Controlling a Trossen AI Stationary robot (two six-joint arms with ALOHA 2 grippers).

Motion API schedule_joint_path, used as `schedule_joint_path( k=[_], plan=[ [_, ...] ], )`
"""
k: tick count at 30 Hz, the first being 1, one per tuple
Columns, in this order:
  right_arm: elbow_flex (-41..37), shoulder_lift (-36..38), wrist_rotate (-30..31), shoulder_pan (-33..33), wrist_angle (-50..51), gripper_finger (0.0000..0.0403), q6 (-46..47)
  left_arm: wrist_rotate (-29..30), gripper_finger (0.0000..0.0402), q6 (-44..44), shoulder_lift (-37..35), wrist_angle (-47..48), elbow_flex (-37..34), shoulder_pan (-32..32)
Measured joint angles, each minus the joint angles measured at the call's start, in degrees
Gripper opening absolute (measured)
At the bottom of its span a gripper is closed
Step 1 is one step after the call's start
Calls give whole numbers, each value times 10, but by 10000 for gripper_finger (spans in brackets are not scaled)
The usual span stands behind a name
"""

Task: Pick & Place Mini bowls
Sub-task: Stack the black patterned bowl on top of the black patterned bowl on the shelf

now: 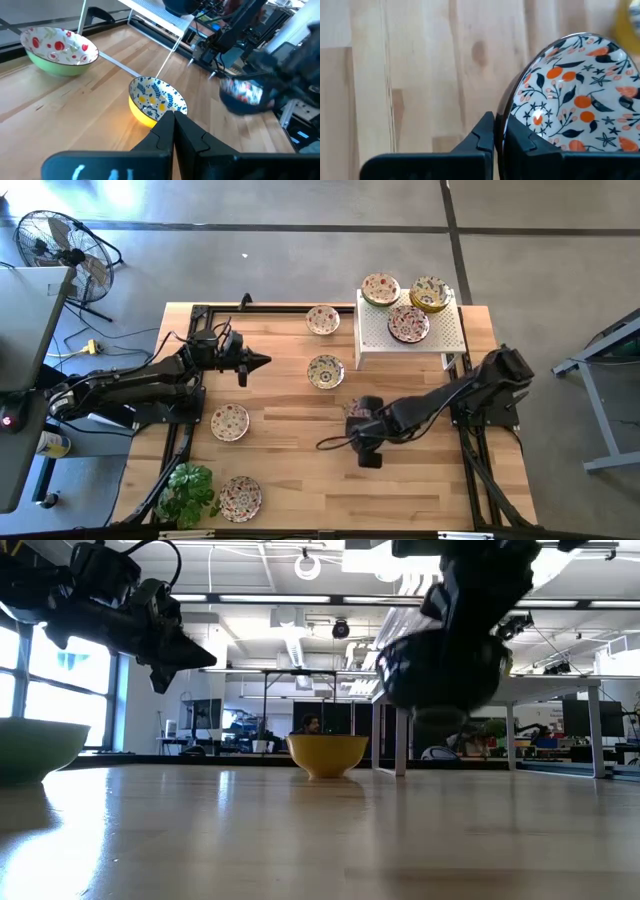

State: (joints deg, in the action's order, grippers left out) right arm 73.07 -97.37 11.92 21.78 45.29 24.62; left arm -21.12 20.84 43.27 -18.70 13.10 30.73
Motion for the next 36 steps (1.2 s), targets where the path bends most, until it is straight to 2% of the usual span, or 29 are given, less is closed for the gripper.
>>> schedule_joint_path(
  k=[6, 10, 15, 20, 25, 29, 36],
  plan=[
    [94, 64, 23, -16, 104, 15, -23, -9, 0, -1, 0, 0, 0, 0],
    [184, 78, 88, -47, 183, 12, -69, -9, 0, -11, 0, 0, 0, 0],
    [303, 78, 140, -119, 266, 14, -121, -9, 0, -11, 0, 0, 0, 0],
    [369, 76, 163, -217, 363, 17, -172, -9, 0, -11, 0, -1, 0, 0],
    [370, 77, 167, -314, 427, 12, -235, -9, 0, -11, 0, -1, 0, 0],
    [312, 78, 122, -371, 402, 18, -288, -9, 0, -11, 0, 0, 0, 0],
    [210, 90, 118, -394, 367, 13, -298, -9, 0, -11, 0, 0, 0, 0]
  ],
)
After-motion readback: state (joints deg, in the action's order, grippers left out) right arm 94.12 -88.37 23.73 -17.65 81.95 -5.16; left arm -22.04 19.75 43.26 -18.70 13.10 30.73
